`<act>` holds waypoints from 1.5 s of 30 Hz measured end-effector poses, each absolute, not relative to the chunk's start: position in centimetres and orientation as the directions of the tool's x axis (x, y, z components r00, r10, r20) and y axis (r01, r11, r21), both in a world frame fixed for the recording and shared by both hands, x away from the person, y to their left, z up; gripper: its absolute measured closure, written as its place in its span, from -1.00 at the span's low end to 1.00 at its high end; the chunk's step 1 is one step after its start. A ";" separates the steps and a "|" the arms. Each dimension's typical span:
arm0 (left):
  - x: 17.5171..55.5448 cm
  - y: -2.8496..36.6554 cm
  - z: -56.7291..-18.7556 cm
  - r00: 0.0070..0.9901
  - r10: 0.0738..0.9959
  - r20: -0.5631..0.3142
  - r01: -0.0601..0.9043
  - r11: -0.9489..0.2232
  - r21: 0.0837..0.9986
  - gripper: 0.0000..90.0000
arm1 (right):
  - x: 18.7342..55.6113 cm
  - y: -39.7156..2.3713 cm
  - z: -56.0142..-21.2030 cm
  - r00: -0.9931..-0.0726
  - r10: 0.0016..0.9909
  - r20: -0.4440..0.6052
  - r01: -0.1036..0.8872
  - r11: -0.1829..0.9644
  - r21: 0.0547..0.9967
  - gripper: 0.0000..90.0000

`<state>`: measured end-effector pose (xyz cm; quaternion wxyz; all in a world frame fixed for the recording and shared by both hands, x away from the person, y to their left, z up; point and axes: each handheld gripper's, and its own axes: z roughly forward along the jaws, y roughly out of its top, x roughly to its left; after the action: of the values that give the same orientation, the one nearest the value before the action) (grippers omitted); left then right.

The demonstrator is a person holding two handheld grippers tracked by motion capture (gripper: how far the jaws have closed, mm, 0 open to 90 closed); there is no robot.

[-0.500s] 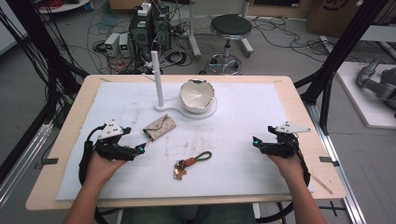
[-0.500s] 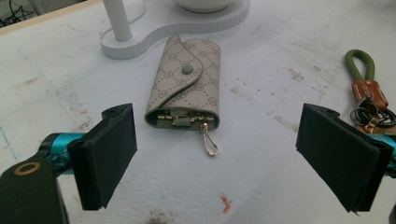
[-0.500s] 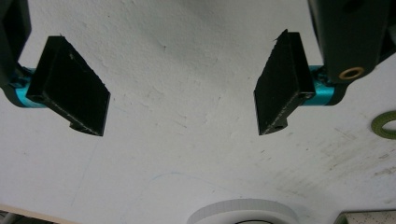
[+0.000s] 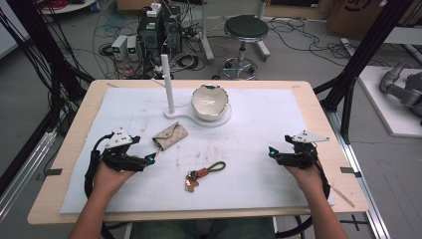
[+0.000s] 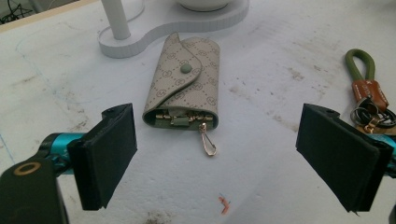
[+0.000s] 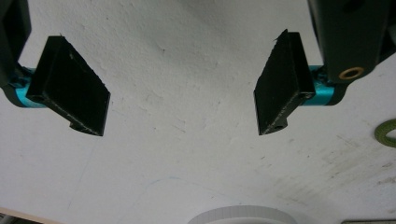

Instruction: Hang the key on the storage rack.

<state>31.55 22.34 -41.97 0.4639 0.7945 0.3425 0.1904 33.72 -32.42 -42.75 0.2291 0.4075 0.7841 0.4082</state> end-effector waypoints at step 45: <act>31.2 8.9 -43.5 0.892 0.452 0.014 0.267 -0.550 0.791 -0.63 | 32.2 -33.1 -43.3 -0.578 0.816 -0.029 0.469 0.361 0.806 -0.58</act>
<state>31.22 8.92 -43.53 0.4272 0.8738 0.2056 0.1085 32.20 -33.11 -43.28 0.2188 0.4039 0.7954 0.3954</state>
